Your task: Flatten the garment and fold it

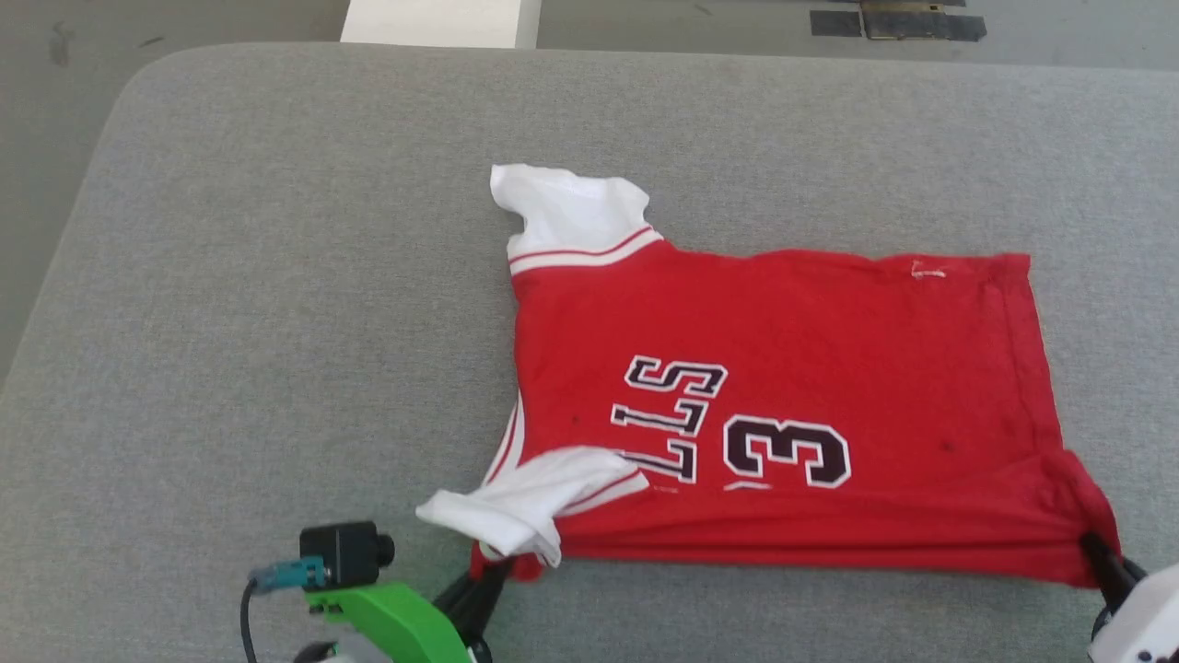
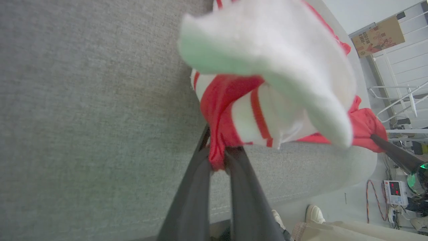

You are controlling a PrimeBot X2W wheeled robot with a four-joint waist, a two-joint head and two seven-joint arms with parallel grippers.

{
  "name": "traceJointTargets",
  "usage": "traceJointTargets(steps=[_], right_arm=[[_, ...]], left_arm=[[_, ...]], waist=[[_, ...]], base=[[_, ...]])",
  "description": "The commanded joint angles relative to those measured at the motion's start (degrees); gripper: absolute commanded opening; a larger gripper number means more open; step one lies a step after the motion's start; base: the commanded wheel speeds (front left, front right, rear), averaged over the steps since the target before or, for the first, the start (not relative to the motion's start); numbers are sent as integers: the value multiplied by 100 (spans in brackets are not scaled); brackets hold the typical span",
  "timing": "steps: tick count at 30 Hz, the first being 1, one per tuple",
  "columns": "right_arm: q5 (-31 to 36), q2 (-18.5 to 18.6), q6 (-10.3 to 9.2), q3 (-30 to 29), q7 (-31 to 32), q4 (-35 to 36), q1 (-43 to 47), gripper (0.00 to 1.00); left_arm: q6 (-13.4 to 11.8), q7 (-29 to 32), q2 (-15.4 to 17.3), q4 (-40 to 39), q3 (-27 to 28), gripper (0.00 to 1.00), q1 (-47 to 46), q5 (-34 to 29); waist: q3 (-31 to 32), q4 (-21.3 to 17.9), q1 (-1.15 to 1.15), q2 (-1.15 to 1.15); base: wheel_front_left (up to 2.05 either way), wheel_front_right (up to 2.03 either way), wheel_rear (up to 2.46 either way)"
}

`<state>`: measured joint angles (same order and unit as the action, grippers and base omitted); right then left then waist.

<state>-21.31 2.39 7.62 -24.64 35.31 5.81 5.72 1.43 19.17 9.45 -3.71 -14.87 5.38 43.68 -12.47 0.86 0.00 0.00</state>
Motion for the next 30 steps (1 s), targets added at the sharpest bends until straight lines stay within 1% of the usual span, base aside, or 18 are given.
traceJointTargets(steps=[1,5,9,10,11,12,13,14,16,19,23,27,30], right_arm=[[-57,49,-13,-45,2,49,123,0],[-141,49,-13,23,-24,-9,297,0],[-145,49,-13,96,-130,-198,358,0],[-141,49,-13,113,-164,-250,356,0],[-112,49,-13,127,-323,-327,305,2],[-93,49,-13,131,-379,-343,282,41],[-96,49,-13,125,-420,-355,259,100],[-93,49,-13,111,-468,-362,235,100],[-46,49,-13,120,-491,-337,205,100],[-31,49,-13,118,-488,-230,154,100],[-35,49,-13,76,-527,29,34,100],[103,49,-13,39,-843,439,-227,100],[363,49,-13,155,-1191,713,-555,100]], left_arm=[[-60,23,64,-70,43,0,143,67],[-101,106,37,-131,-4,0,317,153],[-112,127,-9,-1,-42,0,313,192],[-116,86,-16,54,-37,0,275,164],[-130,-80,-71,228,3,0,136,103],[-134,-138,-100,277,11,0,86,86],[-132,-171,-120,308,11,74,52,81],[-120,-200,-131,332,4,100,14,69],[-112,-259,-165,330,23,100,-30,91],[-92,-242,-130,245,31,100,-19,117],[-121,-273,-37,-173,181,100,47,177],[-314,-540,161,-726,505,100,-135,-109],[-415,-788,256,-1024,693,100,-567,-391]], waist=[[23,36,0,0],[90,91,0,0],[178,169,0,0],[205,188,0,0],[264,224,0,0],[284,233,0,0],[299,237,0,0],[314,241,0,0],[332,242,0,0],[325,228,0,0],[222,184,0,0],[45,168,0,0],[-111,140,0,0]], base=[[0,0,0],[0,0,0],[0,0,0],[0,0,0],[0,0,0],[0,0,0],[0,0,0],[0,0,0],[0,0,0],[0,0,0],[0,0,0],[0,0,0],[0,0,0]])
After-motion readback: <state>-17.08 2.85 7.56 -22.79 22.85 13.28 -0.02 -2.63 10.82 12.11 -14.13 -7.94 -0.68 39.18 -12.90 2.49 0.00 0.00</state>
